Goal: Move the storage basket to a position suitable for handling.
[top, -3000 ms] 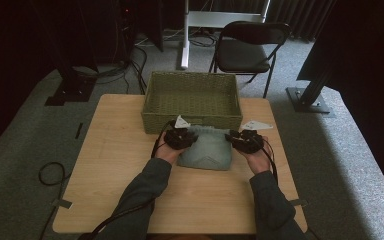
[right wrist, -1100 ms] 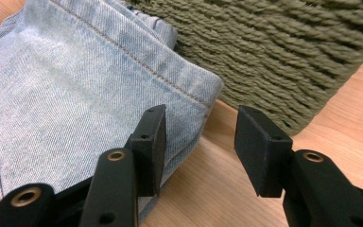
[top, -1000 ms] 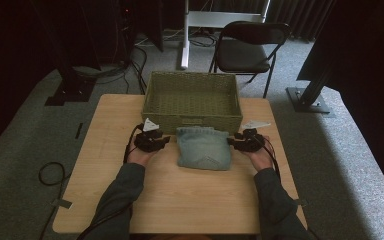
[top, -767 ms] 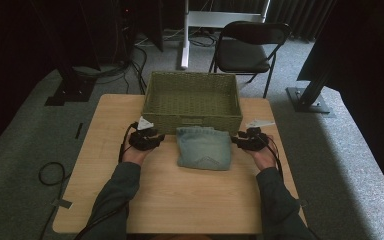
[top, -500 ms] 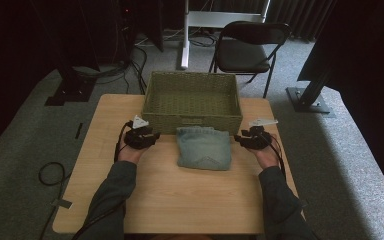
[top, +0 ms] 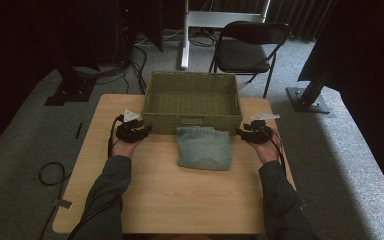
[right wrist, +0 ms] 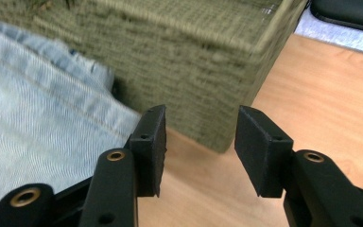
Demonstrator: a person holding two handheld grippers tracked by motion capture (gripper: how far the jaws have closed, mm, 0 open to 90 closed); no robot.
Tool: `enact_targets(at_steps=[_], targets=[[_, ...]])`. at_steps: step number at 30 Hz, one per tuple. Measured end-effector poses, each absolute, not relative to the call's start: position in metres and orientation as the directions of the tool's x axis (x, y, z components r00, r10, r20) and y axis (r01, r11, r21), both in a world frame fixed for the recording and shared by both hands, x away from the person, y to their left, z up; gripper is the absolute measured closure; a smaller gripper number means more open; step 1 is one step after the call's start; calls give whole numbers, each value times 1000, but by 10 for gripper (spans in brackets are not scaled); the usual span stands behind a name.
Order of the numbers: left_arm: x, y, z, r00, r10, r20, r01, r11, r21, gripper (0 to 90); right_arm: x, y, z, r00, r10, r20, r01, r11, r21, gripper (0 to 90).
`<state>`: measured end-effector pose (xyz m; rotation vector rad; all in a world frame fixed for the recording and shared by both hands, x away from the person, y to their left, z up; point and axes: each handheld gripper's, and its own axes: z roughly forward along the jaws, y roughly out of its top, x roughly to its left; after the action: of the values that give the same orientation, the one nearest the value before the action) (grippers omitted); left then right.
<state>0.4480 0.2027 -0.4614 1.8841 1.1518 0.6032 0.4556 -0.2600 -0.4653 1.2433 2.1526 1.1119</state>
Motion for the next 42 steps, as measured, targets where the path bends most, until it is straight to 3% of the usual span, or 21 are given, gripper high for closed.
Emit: enact_targets(at_steps=[14,32,39,42], targets=[[480,209,-435,365,931,-2,483,-188,855,547,480,-258,-437,-436,896,80,508,172,844,564],[515,202,-448,278,958,-72,589,-111,801,543,511,-253,-445,-376,921,98,573,148,806,621],[522,199,-453,260,959,-109,613,-77,786,581,515,-251,-448,-382,918,106,576,147,804,638],[524,196,-454,261,957,-129,625,-65,778,663,516,-252,-448,-387,916,110,578,148,802,641]])
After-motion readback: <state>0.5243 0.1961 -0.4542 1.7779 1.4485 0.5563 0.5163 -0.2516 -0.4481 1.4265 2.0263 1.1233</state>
